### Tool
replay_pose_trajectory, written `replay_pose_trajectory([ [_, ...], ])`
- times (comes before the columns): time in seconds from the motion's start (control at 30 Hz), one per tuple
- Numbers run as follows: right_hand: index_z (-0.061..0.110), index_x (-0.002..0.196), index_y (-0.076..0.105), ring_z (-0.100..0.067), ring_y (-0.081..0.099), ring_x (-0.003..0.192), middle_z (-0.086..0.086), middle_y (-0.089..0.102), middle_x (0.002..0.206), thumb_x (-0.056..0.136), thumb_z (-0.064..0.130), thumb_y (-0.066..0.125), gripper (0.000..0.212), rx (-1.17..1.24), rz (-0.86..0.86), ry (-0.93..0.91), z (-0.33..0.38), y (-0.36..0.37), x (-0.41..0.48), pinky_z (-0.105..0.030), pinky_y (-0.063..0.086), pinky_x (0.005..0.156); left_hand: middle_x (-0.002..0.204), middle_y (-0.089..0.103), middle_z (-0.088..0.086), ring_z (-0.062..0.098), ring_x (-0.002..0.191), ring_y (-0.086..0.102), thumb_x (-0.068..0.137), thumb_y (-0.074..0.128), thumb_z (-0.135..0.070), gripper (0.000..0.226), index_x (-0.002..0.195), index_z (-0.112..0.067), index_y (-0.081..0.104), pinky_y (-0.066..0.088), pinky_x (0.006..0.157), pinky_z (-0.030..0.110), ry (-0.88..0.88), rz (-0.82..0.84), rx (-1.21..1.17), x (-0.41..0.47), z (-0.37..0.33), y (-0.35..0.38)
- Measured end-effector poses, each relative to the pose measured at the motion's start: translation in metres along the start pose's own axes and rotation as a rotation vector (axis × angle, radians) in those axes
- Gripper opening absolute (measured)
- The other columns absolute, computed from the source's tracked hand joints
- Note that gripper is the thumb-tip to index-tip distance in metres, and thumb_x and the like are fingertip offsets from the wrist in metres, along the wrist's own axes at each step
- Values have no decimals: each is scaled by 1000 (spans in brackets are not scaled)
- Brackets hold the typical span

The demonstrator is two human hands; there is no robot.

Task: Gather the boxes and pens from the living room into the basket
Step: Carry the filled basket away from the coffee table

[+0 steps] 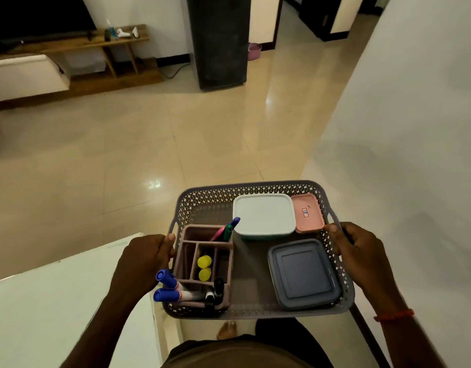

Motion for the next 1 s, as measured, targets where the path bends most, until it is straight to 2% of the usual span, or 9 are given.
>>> replay_pose_trajectory([
  [0.17, 26, 78, 62, -12, 60, 61, 6, 62, 60, 99, 38, 49, 28, -22, 50, -52, 9, 18, 63, -24, 37, 53, 62, 67, -2, 16, 63, 61, 106, 42, -33, 49, 63, -21, 63, 42, 65, 33, -73, -24, 1, 32, -3, 1],
  [0.3, 26, 89, 65, -10, 62, 68, 9, 65, 70, 99, 37, 50, 22, 0, 113, -78, 13, 32, 117, -24, 40, 56, 61, 66, -3, 16, 62, 62, 105, 42, -34, 48, 62, -23, 61, 47, 68, 35, -133, -61, -12, 63, -13, 3],
  [0.43, 25, 79, 63, -14, 60, 62, 4, 63, 63, 99, 35, 51, 26, 19, 151, -107, 23, 37, 168, -26, 40, 53, 60, 66, -2, 16, 61, 62, 105, 43, -32, 48, 62, -23, 60, 49, 71, 38, -182, -80, -6, 98, -28, 0],
  [0.57, 19, 82, 66, -18, 63, 64, 0, 66, 65, 99, 34, 52, 27, 30, 199, -146, 37, 42, 217, -29, 47, 54, 58, 65, -4, 16, 60, 63, 105, 45, -32, 47, 61, -25, 60, 51, 71, 39, -229, -130, -22, 120, -38, -3],
  [0.7, 23, 81, 66, -8, 61, 63, 5, 64, 64, 99, 35, 52, 26, 25, 251, -181, 53, 55, 258, -26, 41, 54, 55, 64, -4, 18, 59, 62, 105, 45, -31, 47, 62, -22, 62, 47, 65, 36, -304, -193, -63, 133, -37, -3],
  [0.77, 23, 82, 66, -7, 61, 64, 5, 65, 65, 99, 35, 51, 25, 24, 259, -209, 65, 62, 276, -27, 44, 55, 54, 63, -3, 19, 59, 61, 105, 45, -30, 47, 62, -21, 61, 44, 64, 34, -317, -193, -72, 141, -36, -2],
  [1.0, 28, 87, 66, -8, 62, 67, 9, 65, 67, 100, 36, 51, 22, 12, 326, -228, 98, 102, 329, -23, 40, 57, 56, 63, 1, 23, 60, 61, 105, 45, -28, 47, 63, -16, 60, 49, 69, 40, -378, -211, -110, 186, -16, -8],
])
Point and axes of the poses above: each hand's wrist, its own x-axis towards the middle knuckle, its own y-axis out of the palm, z = x × y, the point moved 10 cm from there along x, towards the middle knuckle
